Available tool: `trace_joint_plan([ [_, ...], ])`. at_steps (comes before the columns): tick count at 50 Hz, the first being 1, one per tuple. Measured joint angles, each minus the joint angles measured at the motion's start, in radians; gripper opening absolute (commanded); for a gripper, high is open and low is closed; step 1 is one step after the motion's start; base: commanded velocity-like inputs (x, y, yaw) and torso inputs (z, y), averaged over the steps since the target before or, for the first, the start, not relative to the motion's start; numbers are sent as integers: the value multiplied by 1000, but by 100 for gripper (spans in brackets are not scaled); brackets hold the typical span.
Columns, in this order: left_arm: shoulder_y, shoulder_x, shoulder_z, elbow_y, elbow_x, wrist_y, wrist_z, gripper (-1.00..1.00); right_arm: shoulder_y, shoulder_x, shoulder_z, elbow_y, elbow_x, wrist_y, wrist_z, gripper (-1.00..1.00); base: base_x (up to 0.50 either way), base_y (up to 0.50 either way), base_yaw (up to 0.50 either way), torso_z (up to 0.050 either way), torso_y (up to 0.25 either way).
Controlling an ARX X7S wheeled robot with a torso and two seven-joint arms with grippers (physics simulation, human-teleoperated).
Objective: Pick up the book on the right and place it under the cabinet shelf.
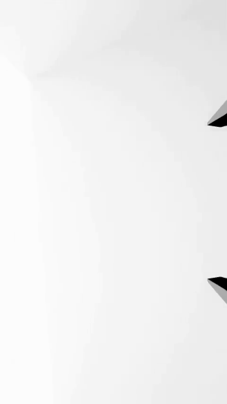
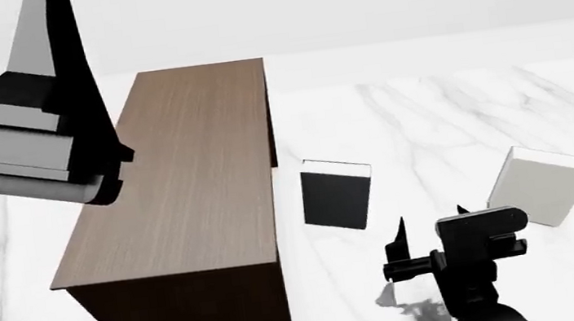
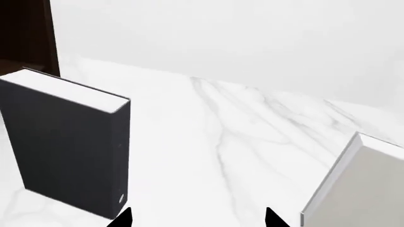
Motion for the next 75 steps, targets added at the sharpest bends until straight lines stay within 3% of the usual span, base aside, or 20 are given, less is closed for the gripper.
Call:
trace_joint_plan([
  [40,78,-40,20,-6,47,64,5,100,32,94,87,-508,127,318,50,100,0,0,0,0,126],
  [60,103,-49,32,-12,66,83,9,100,182,144,246,-759,284,578,98,100,0,0,0,0,240],
  [75,106,-53,38,-10,77,87,11,100,347,169,399,-909,469,814,144,100,0,0,0,0,12],
])
